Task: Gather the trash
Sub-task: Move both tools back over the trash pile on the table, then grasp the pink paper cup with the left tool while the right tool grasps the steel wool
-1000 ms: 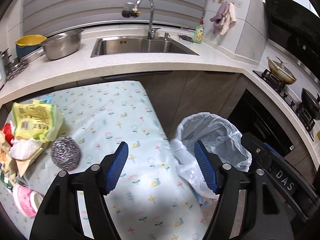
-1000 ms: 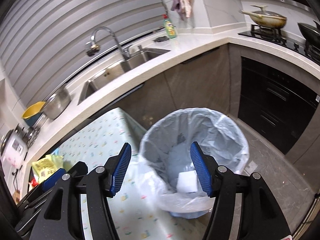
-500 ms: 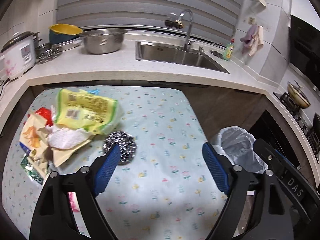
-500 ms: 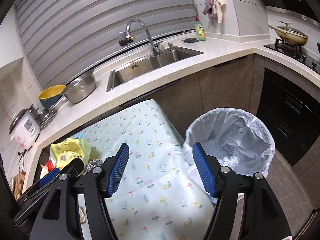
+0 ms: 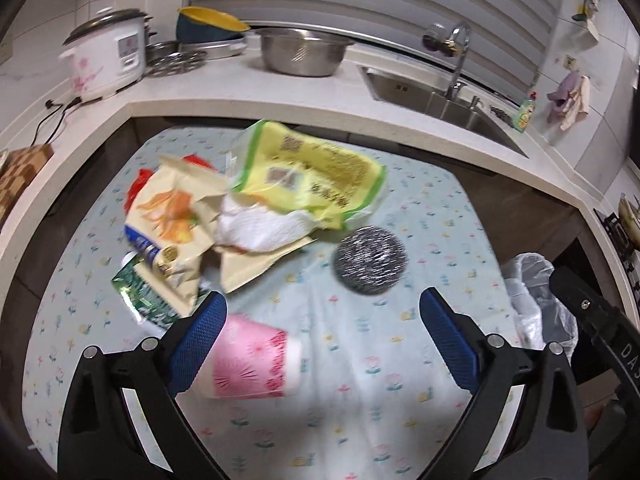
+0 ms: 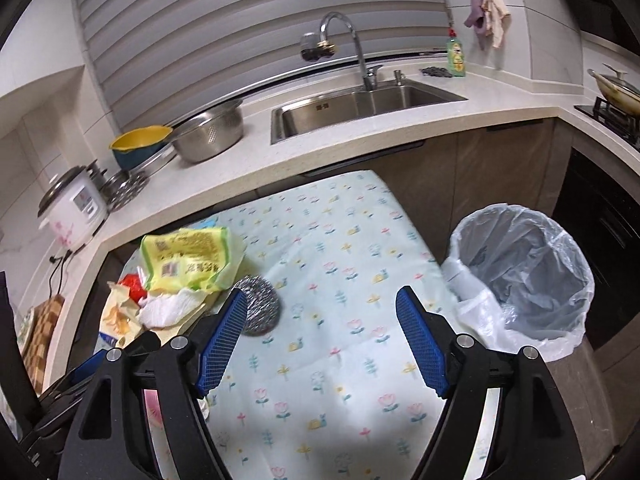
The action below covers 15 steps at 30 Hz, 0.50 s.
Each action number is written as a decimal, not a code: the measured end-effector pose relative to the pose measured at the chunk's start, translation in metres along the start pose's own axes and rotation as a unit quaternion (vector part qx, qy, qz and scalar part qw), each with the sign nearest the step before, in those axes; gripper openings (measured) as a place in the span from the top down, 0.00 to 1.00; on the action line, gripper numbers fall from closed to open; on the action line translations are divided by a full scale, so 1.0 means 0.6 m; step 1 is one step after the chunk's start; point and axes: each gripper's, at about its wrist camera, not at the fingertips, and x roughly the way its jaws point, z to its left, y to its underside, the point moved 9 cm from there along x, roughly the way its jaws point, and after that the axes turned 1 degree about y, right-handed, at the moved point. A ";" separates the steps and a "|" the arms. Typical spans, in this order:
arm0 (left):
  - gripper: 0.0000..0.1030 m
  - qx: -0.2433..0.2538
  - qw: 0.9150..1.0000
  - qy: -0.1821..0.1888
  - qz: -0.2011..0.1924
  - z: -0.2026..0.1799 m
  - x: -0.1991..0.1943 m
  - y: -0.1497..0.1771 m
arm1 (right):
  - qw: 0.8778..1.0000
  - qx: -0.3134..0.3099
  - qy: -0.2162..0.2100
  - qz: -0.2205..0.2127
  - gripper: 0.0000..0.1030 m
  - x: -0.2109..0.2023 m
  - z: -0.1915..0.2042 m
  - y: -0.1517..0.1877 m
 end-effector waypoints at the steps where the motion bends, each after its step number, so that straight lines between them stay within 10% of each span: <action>1: 0.10 -0.003 1.000 -0.003 0.003 0.012 0.001 0.005 | 1.000 -0.004 -0.003 0.004 0.28 0.004 0.009 0.005; 15: 0.10 -0.031 0.998 -0.024 0.044 0.118 0.043 0.075 | 0.998 -0.032 -0.015 0.051 0.28 0.071 0.079 0.061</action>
